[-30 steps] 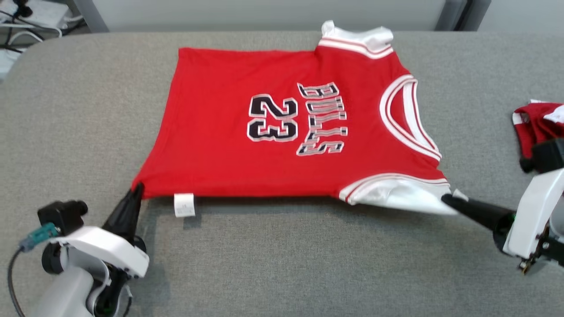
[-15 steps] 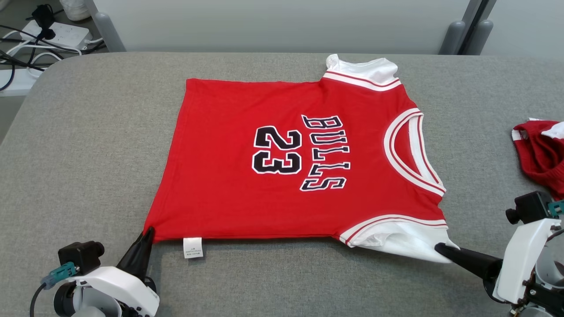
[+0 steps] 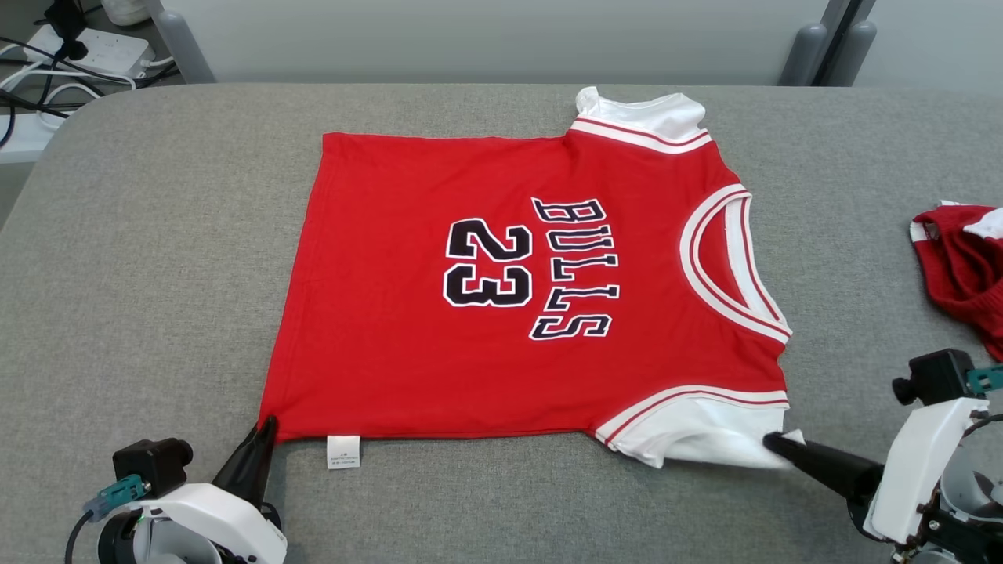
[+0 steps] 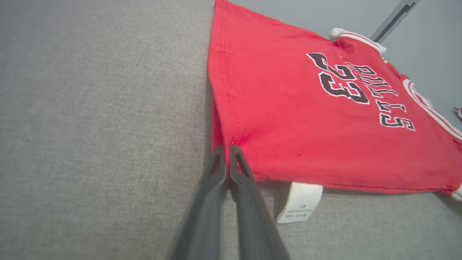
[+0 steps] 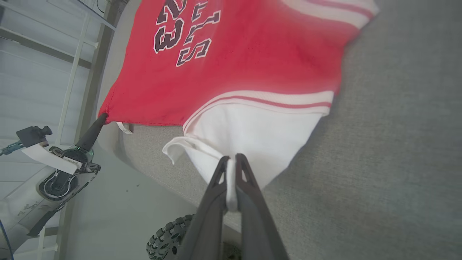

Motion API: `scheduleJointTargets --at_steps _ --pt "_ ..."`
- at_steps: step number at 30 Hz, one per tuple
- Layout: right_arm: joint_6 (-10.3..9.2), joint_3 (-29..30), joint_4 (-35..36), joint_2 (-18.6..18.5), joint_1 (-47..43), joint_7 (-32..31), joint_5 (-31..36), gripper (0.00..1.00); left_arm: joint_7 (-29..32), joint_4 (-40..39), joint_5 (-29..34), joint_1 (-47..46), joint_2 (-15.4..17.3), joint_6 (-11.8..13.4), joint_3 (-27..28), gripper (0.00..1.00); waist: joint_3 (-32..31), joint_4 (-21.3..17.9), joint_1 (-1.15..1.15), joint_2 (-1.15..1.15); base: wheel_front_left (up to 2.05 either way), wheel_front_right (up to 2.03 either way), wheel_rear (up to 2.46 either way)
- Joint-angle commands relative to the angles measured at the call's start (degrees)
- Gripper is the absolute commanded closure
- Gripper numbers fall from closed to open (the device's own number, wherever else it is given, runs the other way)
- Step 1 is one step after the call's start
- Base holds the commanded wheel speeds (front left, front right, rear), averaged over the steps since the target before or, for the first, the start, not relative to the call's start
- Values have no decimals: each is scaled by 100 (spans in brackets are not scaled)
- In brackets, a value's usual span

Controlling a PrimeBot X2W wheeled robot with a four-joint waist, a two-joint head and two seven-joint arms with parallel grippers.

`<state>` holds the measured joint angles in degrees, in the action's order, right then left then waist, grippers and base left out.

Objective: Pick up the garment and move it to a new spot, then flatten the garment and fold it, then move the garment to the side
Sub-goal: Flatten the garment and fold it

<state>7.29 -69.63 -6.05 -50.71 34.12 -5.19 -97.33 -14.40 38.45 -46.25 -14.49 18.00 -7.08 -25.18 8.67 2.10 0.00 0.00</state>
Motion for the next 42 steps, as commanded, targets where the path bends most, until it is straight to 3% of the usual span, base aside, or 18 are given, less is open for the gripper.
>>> scheduleJointTargets --at_steps 1,8,14,17,21,25,30,34,42 --pt "20 126 62 -166 -209 187 -38 0 -60 -44 79 -150 200 -41 233 0 -3 -3 0 0 0 0 0" --pt "20 473 175 -317 -320 787 128 0 -60 -51 537 -103 149 -41 702 0 -81 14 0 0 0 0 0" --pt "20 731 -248 -365 -275 1791 996 0 -60 -376 1079 29 -51 -38 1374 0 -200 9 0 0 0 0 0" --pt "20 1285 -921 -8 -287 2009 1721 0 -60 -827 1664 207 -322 32 1965 0 -313 -21 0 0 0 0 0" --pt "20 2781 -1424 661 -551 2016 2899 0 -60 -1314 2206 409 -635 78 2430 0 -388 -42 0 0 0 0 0" --pt "20 4212 -1467 1410 -1114 2017 4266 0 -60 -1557 2623 579 -874 49 2736 0 -464 -31 0 0 0 0 0" --pt "20 5369 -1167 2224 -1811 2018 5605 0 -60 -1718 2981 715 -1078 12 2975 0 -572 -9 0 0 0 0 0" --pt "20 5851 -949 2713 -2253 2018 6341 0 -60 -1764 3213 826 -1202 -9 3060 0 -679 20 0 0 0 0 0" --pt "20 6119 -848 3322 -2867 2018 7096 0 -60 -1678 3580 1122 -1406 -25 3087 0 -867 70 0 0 0 0 0"
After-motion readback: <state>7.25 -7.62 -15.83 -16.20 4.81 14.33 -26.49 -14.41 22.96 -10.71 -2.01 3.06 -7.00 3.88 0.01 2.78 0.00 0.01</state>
